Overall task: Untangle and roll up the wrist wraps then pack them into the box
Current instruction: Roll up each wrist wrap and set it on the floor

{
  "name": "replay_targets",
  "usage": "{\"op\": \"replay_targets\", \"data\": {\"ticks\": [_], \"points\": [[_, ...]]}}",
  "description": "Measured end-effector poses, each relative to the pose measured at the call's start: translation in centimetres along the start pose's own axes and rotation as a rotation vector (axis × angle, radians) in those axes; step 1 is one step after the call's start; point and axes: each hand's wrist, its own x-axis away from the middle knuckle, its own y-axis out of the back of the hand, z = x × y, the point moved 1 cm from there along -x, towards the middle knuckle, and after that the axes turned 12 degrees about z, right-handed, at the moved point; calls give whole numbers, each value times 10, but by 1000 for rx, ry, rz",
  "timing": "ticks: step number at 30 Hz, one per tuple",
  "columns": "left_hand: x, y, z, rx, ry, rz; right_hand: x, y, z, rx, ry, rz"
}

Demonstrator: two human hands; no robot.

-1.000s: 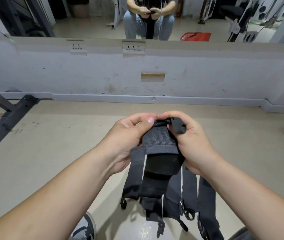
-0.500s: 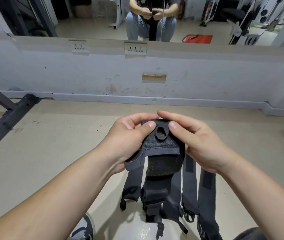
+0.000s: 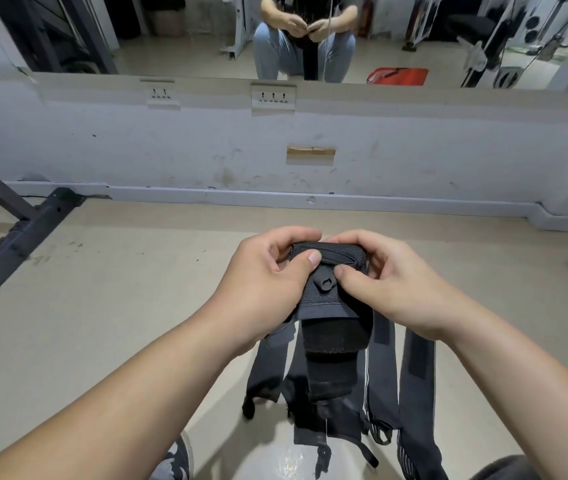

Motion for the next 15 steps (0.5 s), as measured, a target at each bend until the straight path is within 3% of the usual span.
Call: {"op": "replay_targets", "data": {"ticks": [4, 9, 15], "points": [[0, 0, -4, 18, 41, 31, -3, -2, -1, 128, 74, -71], [2, -1, -10, 135, 262, 191, -2, -7, 0, 246, 126, -117], [-1, -5, -3, 264, 151, 40, -5, -17, 0, 231, 171, -176]]}}
